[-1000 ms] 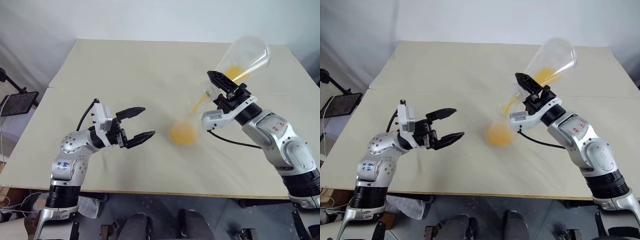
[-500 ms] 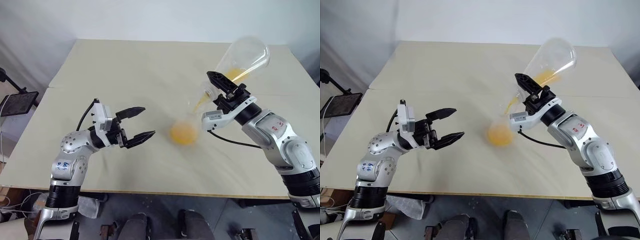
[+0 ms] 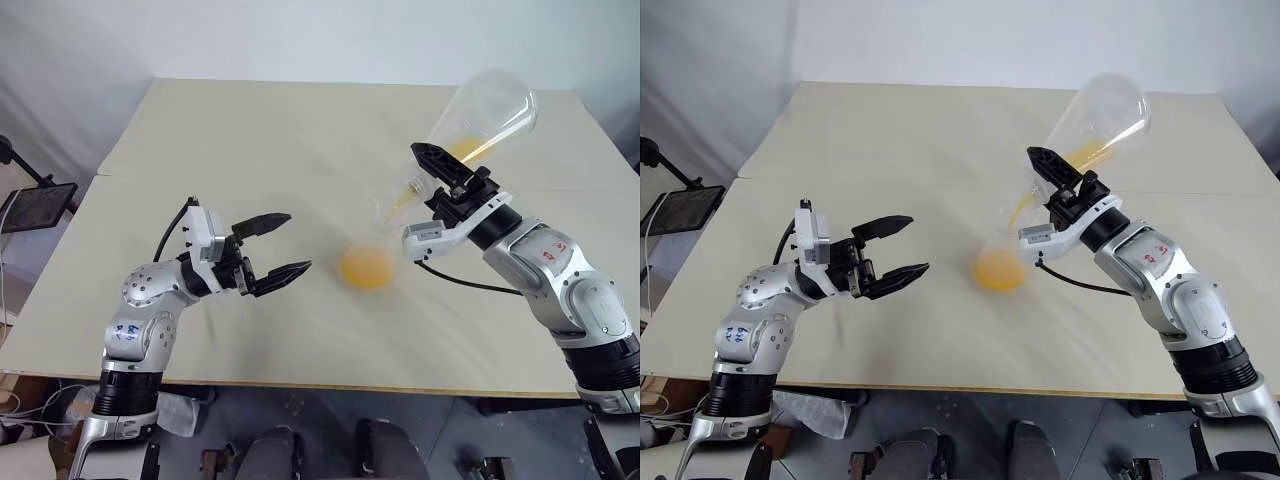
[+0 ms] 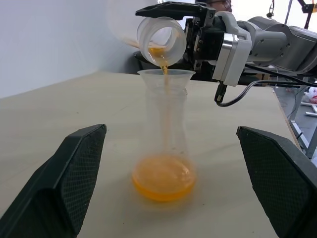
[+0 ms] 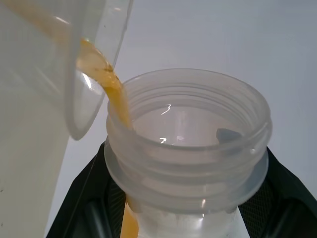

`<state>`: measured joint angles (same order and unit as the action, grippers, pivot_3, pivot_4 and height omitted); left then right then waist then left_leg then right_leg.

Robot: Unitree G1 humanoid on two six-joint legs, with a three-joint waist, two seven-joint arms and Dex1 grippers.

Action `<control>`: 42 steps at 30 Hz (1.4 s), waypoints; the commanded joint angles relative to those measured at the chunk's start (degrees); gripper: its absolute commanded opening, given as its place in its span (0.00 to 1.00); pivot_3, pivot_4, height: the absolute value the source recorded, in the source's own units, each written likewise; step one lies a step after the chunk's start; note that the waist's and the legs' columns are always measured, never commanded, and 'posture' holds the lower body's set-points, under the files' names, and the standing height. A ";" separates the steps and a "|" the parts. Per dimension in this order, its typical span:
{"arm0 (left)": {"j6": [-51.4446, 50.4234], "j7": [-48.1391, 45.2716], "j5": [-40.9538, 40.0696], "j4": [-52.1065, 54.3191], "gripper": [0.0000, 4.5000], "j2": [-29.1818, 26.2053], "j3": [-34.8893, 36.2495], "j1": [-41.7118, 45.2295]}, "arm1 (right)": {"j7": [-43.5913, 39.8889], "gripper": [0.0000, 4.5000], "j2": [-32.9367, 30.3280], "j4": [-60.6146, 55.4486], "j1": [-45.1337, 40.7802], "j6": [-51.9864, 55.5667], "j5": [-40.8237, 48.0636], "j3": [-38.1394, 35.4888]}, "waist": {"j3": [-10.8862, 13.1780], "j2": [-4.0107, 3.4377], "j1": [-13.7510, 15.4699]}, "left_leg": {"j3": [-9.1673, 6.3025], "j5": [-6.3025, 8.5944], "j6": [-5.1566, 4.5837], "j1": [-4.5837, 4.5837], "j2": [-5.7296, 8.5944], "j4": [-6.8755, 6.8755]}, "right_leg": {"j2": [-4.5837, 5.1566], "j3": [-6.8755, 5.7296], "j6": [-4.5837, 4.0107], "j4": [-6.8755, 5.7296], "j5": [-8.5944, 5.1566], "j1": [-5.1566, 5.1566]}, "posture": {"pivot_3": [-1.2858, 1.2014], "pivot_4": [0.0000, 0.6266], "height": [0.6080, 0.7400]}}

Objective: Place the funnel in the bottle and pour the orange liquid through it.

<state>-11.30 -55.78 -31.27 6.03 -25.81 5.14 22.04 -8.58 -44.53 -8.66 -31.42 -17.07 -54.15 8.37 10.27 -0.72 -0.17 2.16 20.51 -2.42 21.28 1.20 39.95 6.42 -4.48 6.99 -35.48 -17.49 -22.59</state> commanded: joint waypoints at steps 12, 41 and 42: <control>1.03 0.13 -0.07 1.27 1.00 0.18 0.02 0.34 | 2.16 0.55 -0.90 -1.21 -1.08 -0.46 -1.06 -1.83 | 0.00 0.00 -0.01 | 0.00 0.00 0.00 0.00 0.00 0.00 | -0.01 0.00 0.00 0.00 0.00 0.00 | 0.52 0.24 1.00; 1.31 -0.07 0.07 0.54 1.00 0.83 -0.15 0.75 | 3.24 0.55 -1.59 -1.84 -1.95 -0.42 -1.35 -2.59 | 0.00 0.00 -0.01 | 0.00 0.00 0.01 0.00 0.00 0.00 | -0.01 0.01 0.00 0.00 0.00 0.00 | 0.52 0.24 1.00; 1.29 -0.05 0.06 0.57 1.00 0.83 -0.14 0.73 | 3.26 0.55 -1.47 -1.93 -1.94 -0.31 -1.28 -2.65 | 0.00 0.00 -0.02 | 0.00 -0.01 0.01 0.00 0.00 0.00 | -0.02 0.00 0.00 0.00 0.00 0.00 | 0.52 0.24 1.00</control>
<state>-11.20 -55.84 -31.25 5.91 -25.13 5.04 22.08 -6.57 -45.00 -8.68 -32.31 -17.51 -56.01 8.36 10.27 -0.72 -0.19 2.16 20.51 -2.41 21.28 1.19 39.95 6.41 -4.48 6.99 -35.47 -17.49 -22.59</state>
